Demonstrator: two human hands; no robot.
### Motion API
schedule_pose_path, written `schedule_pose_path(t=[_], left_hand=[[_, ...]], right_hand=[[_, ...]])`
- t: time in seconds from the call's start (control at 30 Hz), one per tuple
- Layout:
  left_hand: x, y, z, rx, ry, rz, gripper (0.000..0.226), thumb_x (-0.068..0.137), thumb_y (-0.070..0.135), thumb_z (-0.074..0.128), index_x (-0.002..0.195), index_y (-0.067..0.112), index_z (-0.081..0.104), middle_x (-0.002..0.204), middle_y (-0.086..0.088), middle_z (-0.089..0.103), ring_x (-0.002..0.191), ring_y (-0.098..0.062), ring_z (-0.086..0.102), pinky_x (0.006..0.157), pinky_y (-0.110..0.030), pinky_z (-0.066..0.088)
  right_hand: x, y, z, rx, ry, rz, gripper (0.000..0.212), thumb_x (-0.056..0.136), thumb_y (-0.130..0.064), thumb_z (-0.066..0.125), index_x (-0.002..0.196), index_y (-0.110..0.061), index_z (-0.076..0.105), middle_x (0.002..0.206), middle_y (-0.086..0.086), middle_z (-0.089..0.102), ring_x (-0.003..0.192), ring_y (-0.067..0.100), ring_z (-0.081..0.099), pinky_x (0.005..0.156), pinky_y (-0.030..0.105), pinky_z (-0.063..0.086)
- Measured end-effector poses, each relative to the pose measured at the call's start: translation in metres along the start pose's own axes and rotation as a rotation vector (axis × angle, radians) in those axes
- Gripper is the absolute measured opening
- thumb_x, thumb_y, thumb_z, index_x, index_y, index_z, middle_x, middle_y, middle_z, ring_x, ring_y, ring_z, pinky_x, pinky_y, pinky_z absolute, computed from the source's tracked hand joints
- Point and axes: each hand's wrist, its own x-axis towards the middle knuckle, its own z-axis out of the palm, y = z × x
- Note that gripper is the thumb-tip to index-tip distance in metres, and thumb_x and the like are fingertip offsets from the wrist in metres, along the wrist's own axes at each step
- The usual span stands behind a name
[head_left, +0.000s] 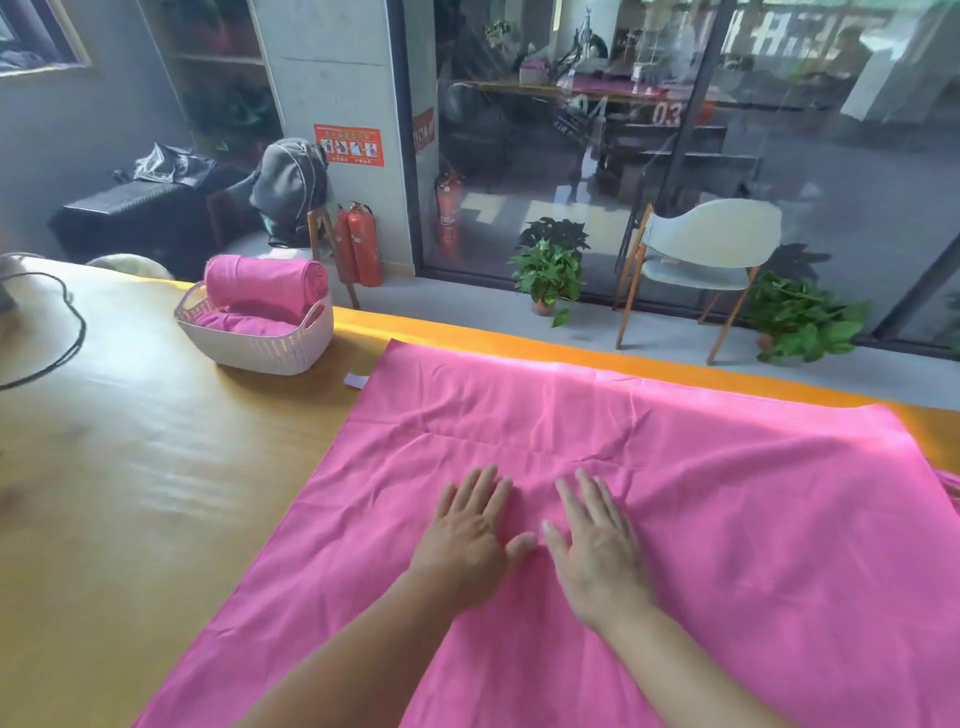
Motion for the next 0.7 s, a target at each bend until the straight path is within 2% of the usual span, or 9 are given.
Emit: schedule_pose_path(t=[0.07,0.13,0.2,0.37,0.43,0.5,0.57,0.63,0.7], left_hand=[[0.022,-0.014,0.01,0.075,-0.005,0.037,0.082,0.091,0.073,0.013,0.156,0.027,-0.003,0.162,0.007,-0.015,0.148,-0.012,-0.019,0.121,-0.038,-0.01],[0.044,-0.038,0.013,0.101,0.038,0.039,0.092,0.079,0.081,-0.001,0.156,0.031,-0.001,0.162,0.009,-0.013,0.148,-0.011,-0.017,0.12,-0.037,-0.011],[0.065,-0.07,0.005,0.101,0.097,-0.043,0.102,0.071,0.084,-0.015,0.156,0.031,0.002,0.162,0.01,-0.01,0.149,-0.012,-0.013,0.121,-0.037,-0.01],[0.116,-0.131,-0.019,0.068,0.131,-0.387,0.08,0.093,0.07,0.017,0.157,0.022,0.007,0.164,-0.001,-0.003,0.151,-0.019,-0.005,0.121,-0.045,-0.002],[0.131,-0.124,-0.023,0.101,0.185,-0.307,0.08,0.092,0.069,0.011,0.156,0.021,0.004,0.164,-0.003,-0.006,0.15,-0.02,-0.01,0.121,-0.043,-0.007],[0.143,-0.102,-0.022,0.097,0.206,-0.072,0.084,0.087,0.071,0.005,0.156,0.023,0.003,0.163,0.001,-0.009,0.15,-0.017,-0.012,0.12,-0.038,-0.011],[0.149,-0.078,-0.014,0.067,0.16,0.119,0.085,0.086,0.073,0.01,0.157,0.024,0.01,0.163,0.004,-0.005,0.15,-0.016,-0.008,0.121,-0.036,-0.009],[0.153,-0.066,-0.005,0.075,0.099,0.141,0.088,0.083,0.076,0.008,0.156,0.027,0.01,0.164,0.006,-0.003,0.15,-0.015,-0.008,0.121,-0.037,-0.008],[0.161,-0.075,-0.004,0.093,0.106,0.058,0.094,0.076,0.077,-0.003,0.156,0.029,0.01,0.164,0.007,-0.002,0.15,-0.014,-0.008,0.122,-0.038,-0.006]], right_hand=[[0.014,0.009,0.01,-0.092,-0.004,0.008,0.082,0.09,-0.071,0.008,0.153,-0.025,0.034,0.162,0.003,0.024,0.15,0.021,0.022,0.12,0.032,0.001],[0.019,0.021,0.017,-0.169,-0.052,0.025,0.08,0.095,-0.07,0.01,0.146,-0.022,0.047,0.155,0.005,0.041,0.142,0.024,0.039,0.117,0.038,0.014],[0.015,0.025,0.019,-0.188,-0.081,0.038,0.077,0.097,-0.068,0.013,0.145,-0.021,0.05,0.153,0.005,0.044,0.141,0.023,0.041,0.115,0.041,0.02],[0.015,0.029,0.022,-0.229,-0.054,0.029,0.075,0.099,-0.066,0.015,0.145,-0.019,0.05,0.153,0.005,0.044,0.142,0.02,0.037,0.115,0.042,0.022],[0.016,0.028,0.022,-0.205,-0.04,0.037,0.075,0.099,-0.066,0.016,0.139,-0.018,0.057,0.148,0.007,0.05,0.137,0.023,0.042,0.112,0.043,0.025],[0.025,0.024,0.017,-0.162,0.048,0.055,0.076,0.098,-0.066,0.017,0.128,-0.017,0.066,0.139,0.009,0.058,0.126,0.028,0.054,0.108,0.042,0.029],[0.045,0.017,0.012,-0.13,0.144,0.064,0.071,0.1,-0.062,0.019,0.123,-0.016,0.068,0.133,0.009,0.06,0.12,0.031,0.058,0.107,0.041,0.03],[0.073,0.009,0.008,-0.117,0.161,0.063,0.062,0.099,-0.055,0.028,0.127,-0.015,0.066,0.137,0.01,0.058,0.126,0.03,0.053,0.11,0.04,0.028],[0.096,0.008,0.011,-0.146,0.08,0.065,0.063,0.098,-0.056,0.027,0.137,-0.018,0.058,0.146,0.009,0.051,0.135,0.029,0.046,0.114,0.041,0.023]])
